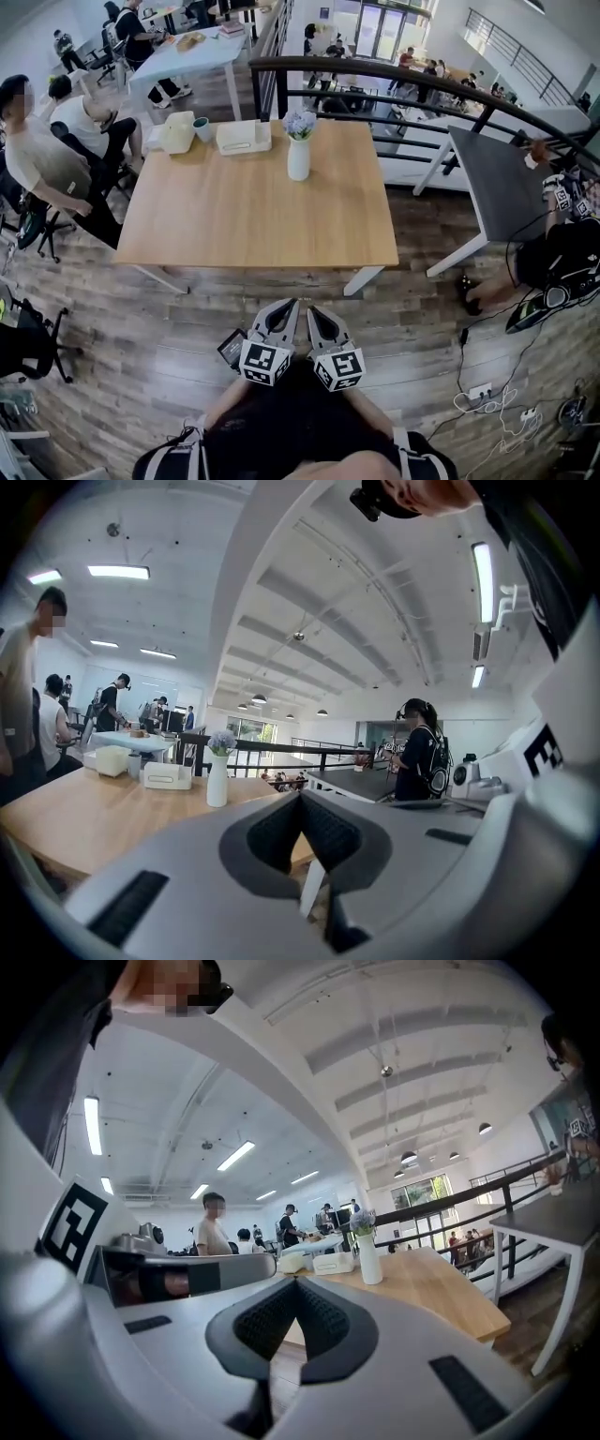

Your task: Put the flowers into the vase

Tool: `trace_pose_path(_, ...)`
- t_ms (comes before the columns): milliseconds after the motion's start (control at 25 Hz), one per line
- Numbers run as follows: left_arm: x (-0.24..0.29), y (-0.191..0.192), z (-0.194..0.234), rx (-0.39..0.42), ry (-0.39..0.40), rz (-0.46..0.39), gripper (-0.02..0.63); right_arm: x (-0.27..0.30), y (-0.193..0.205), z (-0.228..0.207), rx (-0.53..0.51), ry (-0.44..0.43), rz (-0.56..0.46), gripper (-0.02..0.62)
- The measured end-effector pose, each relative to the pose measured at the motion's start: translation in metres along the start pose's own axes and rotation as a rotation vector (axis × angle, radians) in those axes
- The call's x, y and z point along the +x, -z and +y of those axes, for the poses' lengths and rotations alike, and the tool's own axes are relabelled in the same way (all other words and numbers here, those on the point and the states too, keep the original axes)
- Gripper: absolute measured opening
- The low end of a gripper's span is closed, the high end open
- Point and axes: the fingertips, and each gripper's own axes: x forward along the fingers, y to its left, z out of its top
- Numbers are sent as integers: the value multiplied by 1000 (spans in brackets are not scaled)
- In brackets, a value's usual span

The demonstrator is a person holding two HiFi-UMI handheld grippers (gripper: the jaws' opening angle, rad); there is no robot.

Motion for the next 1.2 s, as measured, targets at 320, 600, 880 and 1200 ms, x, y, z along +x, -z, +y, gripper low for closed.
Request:
trace_pose_path(320,-14,14,0,-17,41,18,26,-2,12,8,2,58,20,17)
trace_pose_path(600,-15,13,-3,-1,52,23,26,-3,13,13,-6,60,21,17)
trace_pose_path(880,-9,15,4,-7,45,27,26,2,13,9,-11,59,22,17)
trace_pose_path(1200,-8,12,9,-7,49,24,26,11,9,14,-28,44,23,17)
